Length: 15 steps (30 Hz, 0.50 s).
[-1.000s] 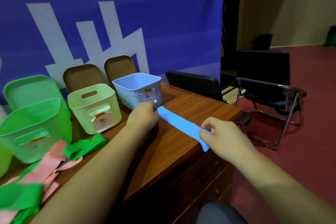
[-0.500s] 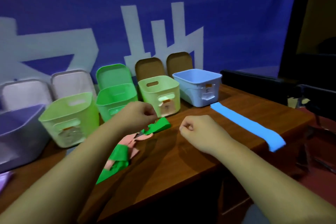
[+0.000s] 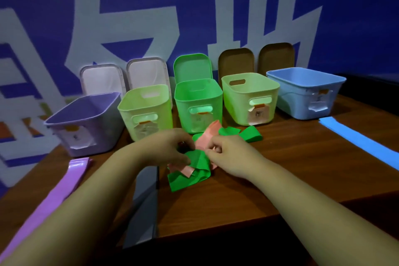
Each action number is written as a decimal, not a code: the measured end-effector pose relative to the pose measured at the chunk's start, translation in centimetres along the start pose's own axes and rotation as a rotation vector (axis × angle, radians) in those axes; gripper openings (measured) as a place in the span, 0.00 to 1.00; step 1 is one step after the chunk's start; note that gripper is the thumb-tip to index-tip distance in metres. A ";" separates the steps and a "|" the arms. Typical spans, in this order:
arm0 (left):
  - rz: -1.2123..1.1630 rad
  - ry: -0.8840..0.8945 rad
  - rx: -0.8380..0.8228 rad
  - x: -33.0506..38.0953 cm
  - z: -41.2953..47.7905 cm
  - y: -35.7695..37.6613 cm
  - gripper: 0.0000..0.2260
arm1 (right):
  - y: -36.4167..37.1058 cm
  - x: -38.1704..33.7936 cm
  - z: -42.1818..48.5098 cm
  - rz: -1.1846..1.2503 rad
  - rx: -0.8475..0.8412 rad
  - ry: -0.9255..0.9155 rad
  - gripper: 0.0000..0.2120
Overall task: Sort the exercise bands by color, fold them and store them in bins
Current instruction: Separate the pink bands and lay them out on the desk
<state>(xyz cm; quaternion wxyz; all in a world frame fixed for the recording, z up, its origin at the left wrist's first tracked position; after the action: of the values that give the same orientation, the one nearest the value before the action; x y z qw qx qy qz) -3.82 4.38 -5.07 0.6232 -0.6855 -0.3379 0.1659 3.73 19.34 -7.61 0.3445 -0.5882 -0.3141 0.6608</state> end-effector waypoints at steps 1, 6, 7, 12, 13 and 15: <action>-0.015 0.011 -0.011 0.0 -0.1 0.1 0.22 | 0.6 0.0 0.2 0.000 -0.002 -0.004 0.09; -0.004 0.079 -0.013 0.2 -0.3 0.3 0.24 | 1.7 1.6 0.5 0.062 0.024 0.006 0.08; -0.001 0.092 -0.003 0.2 -0.3 0.0 0.23 | 1.7 2.1 0.6 0.093 0.030 0.012 0.08; -0.144 0.110 0.078 -0.4 -0.5 -1.8 0.14 | 1.6 2.4 0.9 0.080 0.054 -0.016 0.21; -0.197 0.101 0.095 -0.8 -0.5 -2.2 0.12 | 1.6 2.0 0.9 0.017 0.051 -0.027 0.21; -0.310 0.130 0.127 -1.4 -0.8 -2.8 0.10 | 1.7 1.5 1.2 -0.086 0.054 -0.033 0.20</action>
<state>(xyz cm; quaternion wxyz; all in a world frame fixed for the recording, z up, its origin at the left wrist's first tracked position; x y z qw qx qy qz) -5.02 2.78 -2.46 0.7038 -0.5937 -0.3876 0.0443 2.27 19.56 -9.73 0.3832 -0.5536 -0.3267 0.6633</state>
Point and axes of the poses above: each hand's wrist, its own z-axis towards the middle knuckle, its own y-axis out of the palm, x = y × z, the point moved 9 cm from there along z, towards the middle knuckle, and after that the axes turned 7 degrees about -x, right-handed, at the moved point
